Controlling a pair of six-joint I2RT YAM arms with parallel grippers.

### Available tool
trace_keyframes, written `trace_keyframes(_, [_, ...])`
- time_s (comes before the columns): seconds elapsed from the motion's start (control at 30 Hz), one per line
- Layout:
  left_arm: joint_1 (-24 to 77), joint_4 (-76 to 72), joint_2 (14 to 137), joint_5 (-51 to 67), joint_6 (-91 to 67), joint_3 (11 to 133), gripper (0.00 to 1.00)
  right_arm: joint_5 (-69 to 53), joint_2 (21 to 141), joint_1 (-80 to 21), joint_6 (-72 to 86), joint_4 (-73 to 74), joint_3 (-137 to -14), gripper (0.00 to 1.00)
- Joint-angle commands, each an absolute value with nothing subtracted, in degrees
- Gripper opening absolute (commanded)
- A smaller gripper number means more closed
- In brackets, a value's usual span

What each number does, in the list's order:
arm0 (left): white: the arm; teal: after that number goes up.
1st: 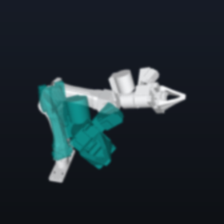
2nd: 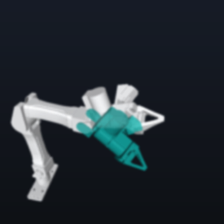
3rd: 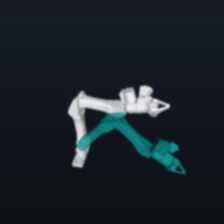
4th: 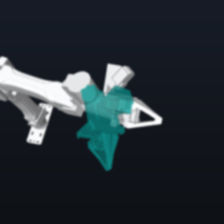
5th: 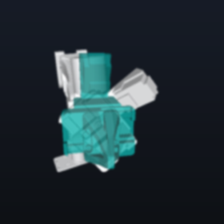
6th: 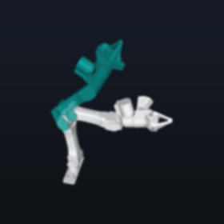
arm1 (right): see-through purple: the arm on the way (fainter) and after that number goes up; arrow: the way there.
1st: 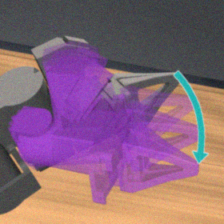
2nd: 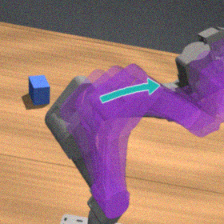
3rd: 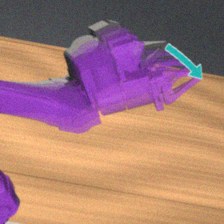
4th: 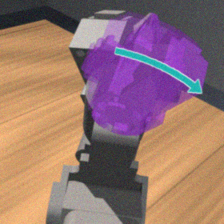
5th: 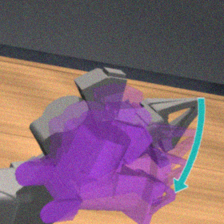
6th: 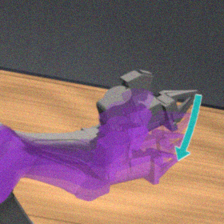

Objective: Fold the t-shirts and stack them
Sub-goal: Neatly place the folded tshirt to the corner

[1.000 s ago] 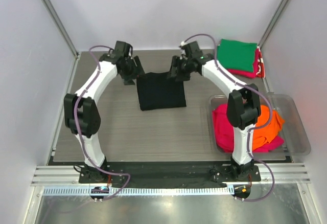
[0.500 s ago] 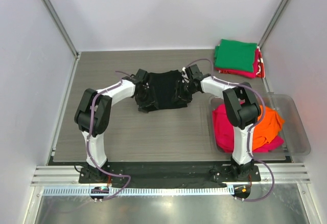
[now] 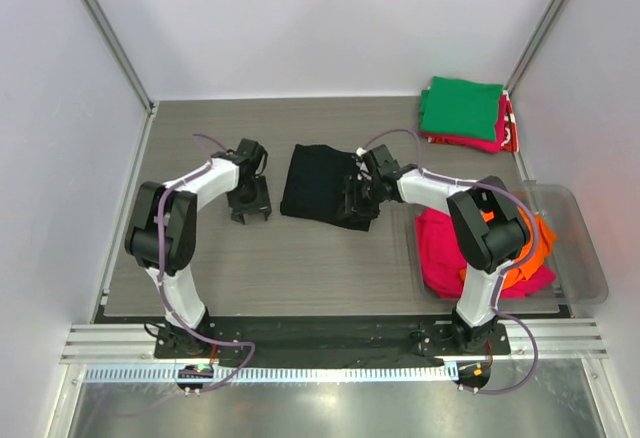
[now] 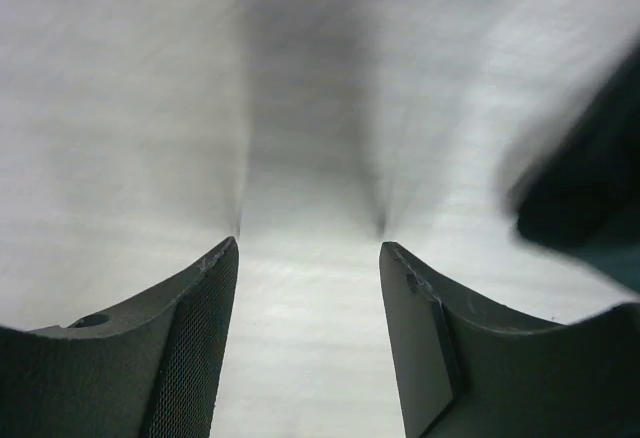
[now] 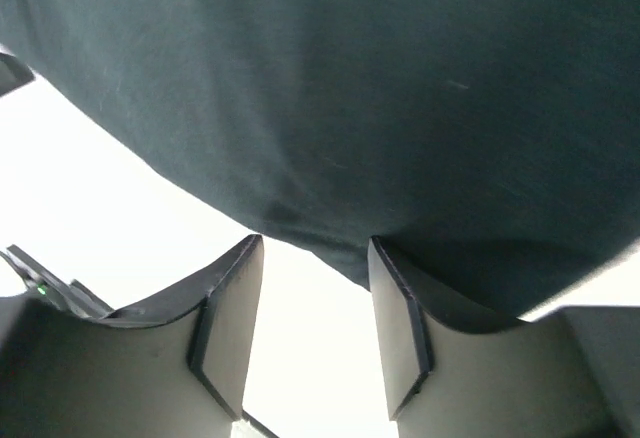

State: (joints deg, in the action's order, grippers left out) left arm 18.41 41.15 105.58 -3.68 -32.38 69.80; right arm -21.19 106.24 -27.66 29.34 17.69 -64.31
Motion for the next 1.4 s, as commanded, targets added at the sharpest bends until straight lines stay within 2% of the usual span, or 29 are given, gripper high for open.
trace_keyframes(0.0, [18.4, 46.4, 97.4, -6.5, -30.4, 67.7, 0.6, -18.5, 103.2, -31.2, 29.3, 25.3, -64.9, 0.55])
trace_keyframes(0.13, [18.5, 49.6, 88.3, -5.0, -30.6, 65.3, 0.6, -15.9, 99.4, -31.4, 27.3, 31.0, -73.1, 0.72])
trace_keyframes(0.33, [18.5, 56.8, 76.7, -6.9, -29.8, 64.9, 0.61, -14.3, 100.7, -25.6, 24.8, 38.6, -87.4, 0.89])
trace_keyframes(0.57, [18.5, 55.2, 59.4, -5.6, -29.9, 59.4, 0.64, -11.1, 109.0, -16.0, 23.4, 42.0, -97.0, 0.91])
trace_keyframes(0.83, [18.4, 49.0, 49.6, -3.4, -34.2, 50.2, 0.66, -11.9, 120.6, -12.1, 19.2, 45.4, -106.6, 0.92])
trace_keyframes(1.37, [18.5, 48.3, 49.6, -6.0, -33.4, 50.2, 0.64, -16.3, 129.2, -10.1, 16.4, 43.2, -103.8, 0.93])
